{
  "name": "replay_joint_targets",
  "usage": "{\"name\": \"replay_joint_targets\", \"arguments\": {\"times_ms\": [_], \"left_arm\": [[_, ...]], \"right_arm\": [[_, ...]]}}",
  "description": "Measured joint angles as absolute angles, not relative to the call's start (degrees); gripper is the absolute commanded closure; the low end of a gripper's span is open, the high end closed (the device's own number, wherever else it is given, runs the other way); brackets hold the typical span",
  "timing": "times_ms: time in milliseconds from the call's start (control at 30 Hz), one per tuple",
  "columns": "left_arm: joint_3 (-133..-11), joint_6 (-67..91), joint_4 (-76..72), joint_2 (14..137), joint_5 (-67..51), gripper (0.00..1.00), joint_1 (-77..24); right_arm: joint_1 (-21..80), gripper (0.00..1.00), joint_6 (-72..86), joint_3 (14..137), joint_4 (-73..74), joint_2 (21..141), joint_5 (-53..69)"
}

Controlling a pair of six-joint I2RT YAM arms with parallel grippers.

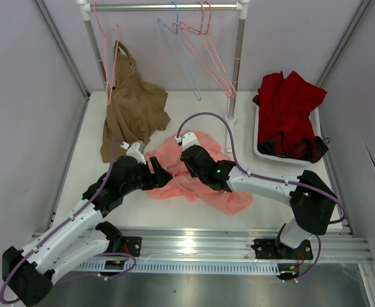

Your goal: Place the skirt on the hanger

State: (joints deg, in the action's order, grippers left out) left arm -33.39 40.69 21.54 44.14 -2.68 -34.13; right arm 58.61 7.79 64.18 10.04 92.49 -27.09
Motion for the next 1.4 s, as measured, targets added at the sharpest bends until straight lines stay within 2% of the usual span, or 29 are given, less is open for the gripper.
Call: {"name": "replay_joint_targets", "arguments": {"times_ms": [267,433,533,900,1167,1400], "left_arm": [[-38.04,41.67,23.29,44.77,4.05,0.25,-37.32],[-40.77,42.26,26.02,48.64,7.86,0.29,-38.59],[-41.04,42.5,27.29,51.03,9.39,0.28,-40.1],[-46.02,40.47,32.21,53.89,17.06,0.25,-55.99],[-50.19,39.51,37.63,63.59,25.58,0.25,-62.37],[-52.62,38.94,40.29,71.29,30.92,0.27,-63.05]], "right_arm": [[57.95,0.97,7.66,64.42,10.26,92.77,-26.22],[57.87,0.97,7.66,64.53,10.5,93.32,-25.82],[57.71,0.98,7.68,65.12,10.85,93.67,-25.47],[56.75,0.99,7.62,69.91,12.43,97.08,-24.1],[56.12,0.99,7.64,72.14,13.26,98.1,-22.76],[55.29,0.99,7.75,72.82,14.13,98.24,-21.04]]}}
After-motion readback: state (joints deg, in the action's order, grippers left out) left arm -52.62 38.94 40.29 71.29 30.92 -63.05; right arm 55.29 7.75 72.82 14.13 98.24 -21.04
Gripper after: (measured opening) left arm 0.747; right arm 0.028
